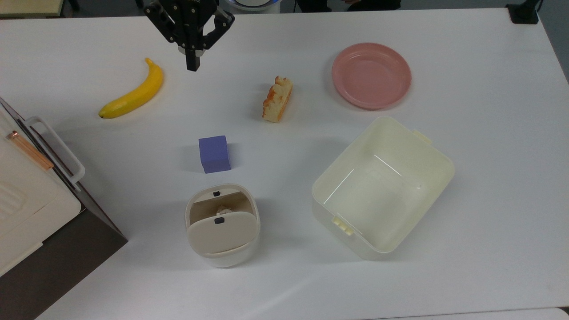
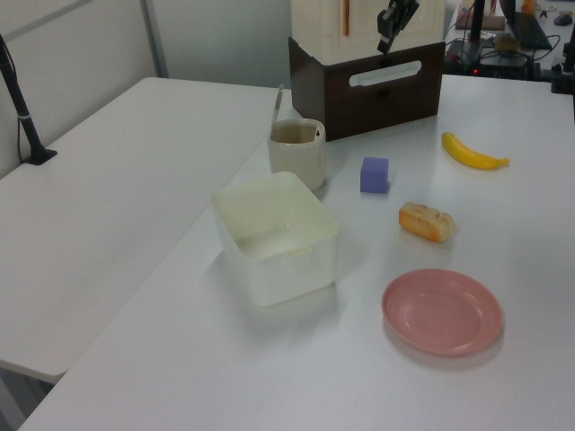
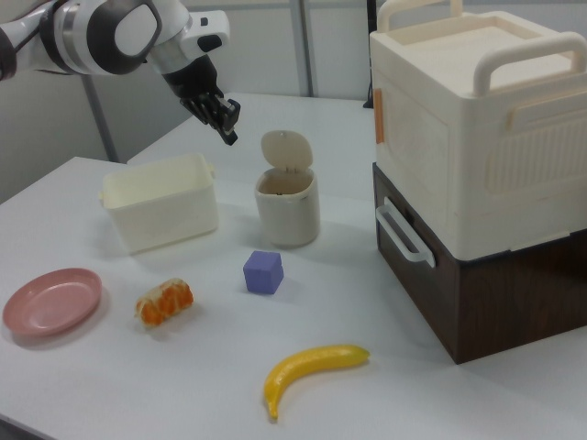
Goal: Close the trash can
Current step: 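Move the gripper toward the open lid of the small trash can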
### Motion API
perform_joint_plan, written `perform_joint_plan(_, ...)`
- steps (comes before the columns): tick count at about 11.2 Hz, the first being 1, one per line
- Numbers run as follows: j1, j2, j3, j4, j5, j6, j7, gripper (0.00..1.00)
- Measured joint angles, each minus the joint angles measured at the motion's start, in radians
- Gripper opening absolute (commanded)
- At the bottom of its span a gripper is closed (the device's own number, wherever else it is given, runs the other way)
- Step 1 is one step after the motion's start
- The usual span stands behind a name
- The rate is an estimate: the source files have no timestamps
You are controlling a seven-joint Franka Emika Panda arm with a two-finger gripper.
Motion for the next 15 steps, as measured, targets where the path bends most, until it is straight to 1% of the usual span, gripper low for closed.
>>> perform_joint_plan(2, 0.000, 0.000, 0.000, 0.000, 0.000, 0.000, 0.000, 0.00)
perform_joint_plan(3, 0.002, 0.006, 0.000, -0.002, -0.005, 0.067, 0.104, 0.00)
perform_joint_plan(6, 0.002, 0.008, 0.000, -0.002, -0.005, 0.067, 0.104, 0.00)
perform_joint_plan(7, 0.002, 0.015, 0.000, 0.000, -0.008, 0.098, 0.154, 0.00)
perform_joint_plan(15, 0.002, 0.015, 0.000, 0.000, -0.008, 0.098, 0.154, 0.00)
